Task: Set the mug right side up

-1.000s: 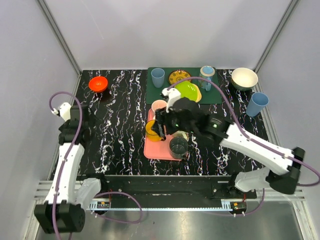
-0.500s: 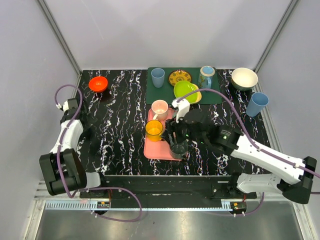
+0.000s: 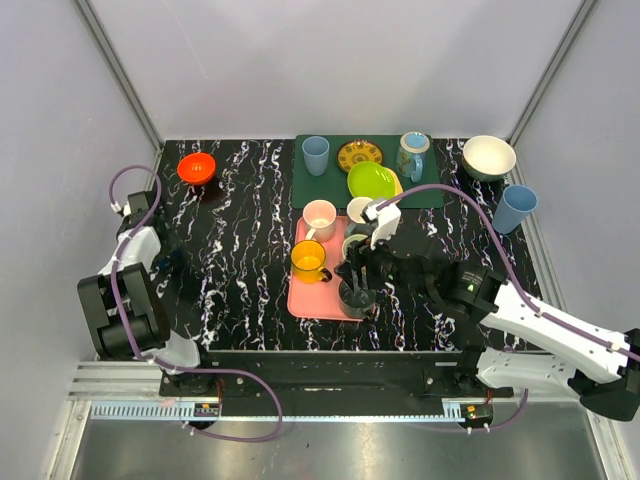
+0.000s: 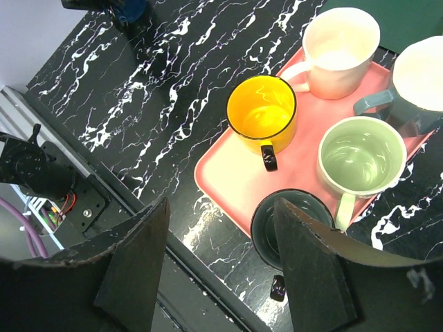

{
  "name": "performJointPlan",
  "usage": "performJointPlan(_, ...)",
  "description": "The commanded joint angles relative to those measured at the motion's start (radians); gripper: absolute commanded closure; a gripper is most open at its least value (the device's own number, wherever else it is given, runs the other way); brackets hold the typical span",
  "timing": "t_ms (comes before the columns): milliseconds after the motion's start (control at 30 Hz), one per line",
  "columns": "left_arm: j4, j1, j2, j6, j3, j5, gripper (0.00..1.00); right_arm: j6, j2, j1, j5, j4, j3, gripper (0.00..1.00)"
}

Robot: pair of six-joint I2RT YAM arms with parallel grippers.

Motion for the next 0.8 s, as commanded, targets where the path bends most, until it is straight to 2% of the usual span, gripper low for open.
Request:
performJointPlan(0,0.061,0.019,0.024,0.039,0.022,0.018,0.61,-0.024,0.009,0.001,0.041,0.040,0.002,0.32)
performJointPlan(100,0.063,0.020,0.030,0.030,0.020,0.027,0.80,-0.025,0.010,0.001,0.044,0.040,-0.002,0.32)
performJointPlan(267,0.058,0.020,0.027,0.030,0.020,0.029,0.91,-0.020,0.007,0.001,0.055,0.040,-0.003,0.32)
performJointPlan(333,0.054,0.020,0.015,0.025,0.017,0.032,1.00,-0.017,0.004,0.001,0.053,0.043,-0.006,0.32)
performJointPlan(467,0.053,0.017,-0.066,-0.022,0.001,0.124,1.00,-0.005,0.016,0.001,0.053,0.051,-0.011,0.32)
performJointPlan(567,0.050,-0.016,-0.206,-0.082,-0.010,0.206,1.00,0.009,0.036,-0.001,0.037,0.076,-0.009,0.32)
performJointPlan(767,0.086,-0.183,-0.453,-0.226,-0.027,0.395,1.00,0.046,0.064,0.001,-0.035,0.194,-0.002,0.33)
